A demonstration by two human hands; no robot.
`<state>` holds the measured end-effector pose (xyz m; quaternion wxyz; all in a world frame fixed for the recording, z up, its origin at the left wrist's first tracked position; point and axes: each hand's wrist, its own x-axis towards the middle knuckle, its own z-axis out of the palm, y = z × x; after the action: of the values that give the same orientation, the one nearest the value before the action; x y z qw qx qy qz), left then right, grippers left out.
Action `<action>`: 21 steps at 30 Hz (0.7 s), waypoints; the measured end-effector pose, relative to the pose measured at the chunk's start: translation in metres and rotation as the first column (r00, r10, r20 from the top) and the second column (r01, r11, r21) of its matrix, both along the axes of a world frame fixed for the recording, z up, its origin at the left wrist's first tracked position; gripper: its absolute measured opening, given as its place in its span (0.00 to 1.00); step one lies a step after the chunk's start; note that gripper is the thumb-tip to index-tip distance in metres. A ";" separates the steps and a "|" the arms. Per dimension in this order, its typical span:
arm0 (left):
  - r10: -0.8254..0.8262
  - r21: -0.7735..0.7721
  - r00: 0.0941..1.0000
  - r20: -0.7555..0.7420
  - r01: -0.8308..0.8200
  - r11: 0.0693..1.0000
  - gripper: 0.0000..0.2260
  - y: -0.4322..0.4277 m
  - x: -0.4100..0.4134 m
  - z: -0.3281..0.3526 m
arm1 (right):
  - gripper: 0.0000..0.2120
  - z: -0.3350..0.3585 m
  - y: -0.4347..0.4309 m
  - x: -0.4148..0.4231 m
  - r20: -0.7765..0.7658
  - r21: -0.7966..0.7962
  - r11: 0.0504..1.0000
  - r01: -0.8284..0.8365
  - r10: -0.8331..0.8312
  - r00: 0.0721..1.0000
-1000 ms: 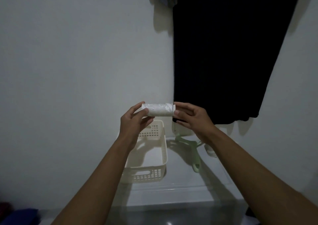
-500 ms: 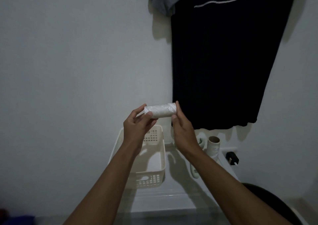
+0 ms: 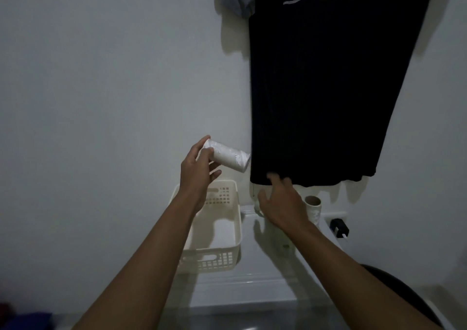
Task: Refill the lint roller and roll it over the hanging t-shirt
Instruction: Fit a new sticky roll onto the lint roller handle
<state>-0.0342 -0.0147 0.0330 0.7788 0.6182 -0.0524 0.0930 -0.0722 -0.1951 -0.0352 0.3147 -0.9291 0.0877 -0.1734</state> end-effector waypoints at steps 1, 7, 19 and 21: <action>-0.004 0.007 1.000 -0.024 0.004 1.000 0.17 0.000 0.000 -0.002 | 0.29 -0.009 -0.006 0.001 -0.195 -0.137 0.991 0.001 -0.028 0.980; 0.004 0.087 0.993 -0.122 0.007 0.996 0.16 0.005 0.001 -0.015 | 0.24 -0.053 -0.016 0.004 -0.420 -0.359 0.930 -0.079 -0.085 0.903; 0.143 0.138 0.985 -0.098 -0.129 0.982 0.16 0.006 0.009 -0.025 | 0.27 0.035 -0.009 -0.033 -0.192 -0.260 0.965 -0.036 -0.015 0.981; 0.199 0.100 0.974 -0.106 -0.188 0.977 0.16 0.002 0.009 -0.021 | 0.23 0.055 -0.008 -0.038 -0.129 -0.250 0.962 -0.109 0.078 0.989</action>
<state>-0.0252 -0.0127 0.0116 0.7392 0.6590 0.0491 0.1301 -0.1103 -0.2029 0.0195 0.1944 -0.9736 0.0390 -0.1132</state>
